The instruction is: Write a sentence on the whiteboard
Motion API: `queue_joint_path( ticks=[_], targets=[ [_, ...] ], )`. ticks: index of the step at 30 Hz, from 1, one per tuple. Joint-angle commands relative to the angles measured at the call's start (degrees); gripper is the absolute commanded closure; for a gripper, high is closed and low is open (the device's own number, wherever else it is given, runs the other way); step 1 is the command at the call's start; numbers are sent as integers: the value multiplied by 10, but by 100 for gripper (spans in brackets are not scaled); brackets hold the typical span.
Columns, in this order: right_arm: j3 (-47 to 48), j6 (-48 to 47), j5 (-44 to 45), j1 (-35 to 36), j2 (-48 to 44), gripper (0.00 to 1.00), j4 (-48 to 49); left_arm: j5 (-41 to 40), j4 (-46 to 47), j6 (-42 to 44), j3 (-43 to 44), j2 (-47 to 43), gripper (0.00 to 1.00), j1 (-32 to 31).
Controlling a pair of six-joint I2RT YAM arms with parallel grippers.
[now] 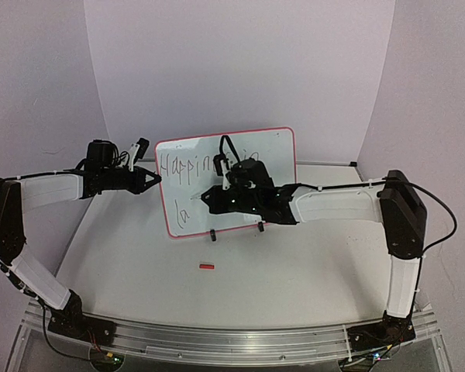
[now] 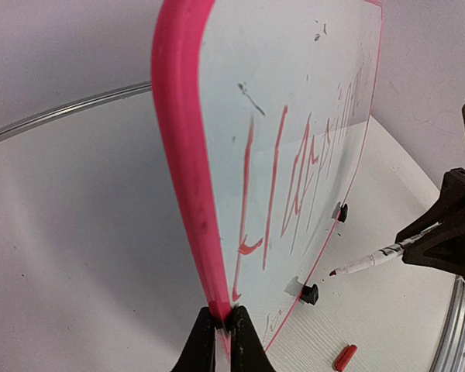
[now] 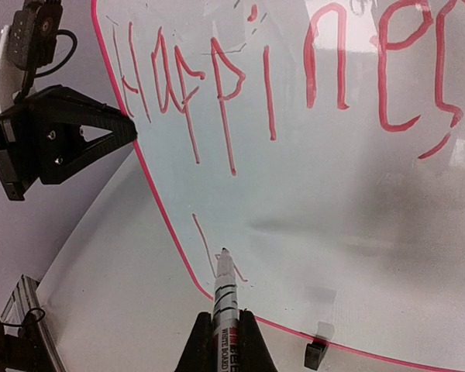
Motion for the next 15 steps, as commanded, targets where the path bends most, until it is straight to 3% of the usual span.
queue_joint_path(
  ticks=[1,15],
  targets=[
    [31,3,-14,-5,24,100,6,-20,2,27,7,-13,100,0],
    [44,15,-15,-13,54,100,5,-20,2,27,7,-11,100,0]
  ],
)
